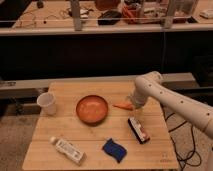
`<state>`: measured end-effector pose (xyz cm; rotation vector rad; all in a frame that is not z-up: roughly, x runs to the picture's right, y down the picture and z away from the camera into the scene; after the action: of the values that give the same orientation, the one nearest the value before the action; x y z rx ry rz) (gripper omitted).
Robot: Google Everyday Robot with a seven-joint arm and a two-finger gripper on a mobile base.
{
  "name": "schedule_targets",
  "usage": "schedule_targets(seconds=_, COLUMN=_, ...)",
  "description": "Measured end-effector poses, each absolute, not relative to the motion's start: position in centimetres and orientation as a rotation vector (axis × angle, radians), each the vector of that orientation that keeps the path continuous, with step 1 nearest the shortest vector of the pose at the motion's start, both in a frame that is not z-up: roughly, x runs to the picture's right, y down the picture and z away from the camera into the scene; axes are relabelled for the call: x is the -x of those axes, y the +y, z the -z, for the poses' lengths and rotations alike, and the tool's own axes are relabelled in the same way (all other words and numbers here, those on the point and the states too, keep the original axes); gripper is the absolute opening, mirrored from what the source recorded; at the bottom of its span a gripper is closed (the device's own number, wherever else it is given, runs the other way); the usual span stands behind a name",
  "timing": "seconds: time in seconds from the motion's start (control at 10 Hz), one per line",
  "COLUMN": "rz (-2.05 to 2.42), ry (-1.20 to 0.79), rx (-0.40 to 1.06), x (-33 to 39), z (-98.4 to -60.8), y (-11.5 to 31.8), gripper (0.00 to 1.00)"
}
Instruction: Drag the pepper across the table
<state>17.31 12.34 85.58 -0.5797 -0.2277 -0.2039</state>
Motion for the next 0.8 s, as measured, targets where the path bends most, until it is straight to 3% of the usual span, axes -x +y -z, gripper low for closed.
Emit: schedule_targets(seconds=0.8, rz=0.173, ry=-0.216, rx=0.609, x=-17.5, z=-87.2, y=12.6, gripper=0.8)
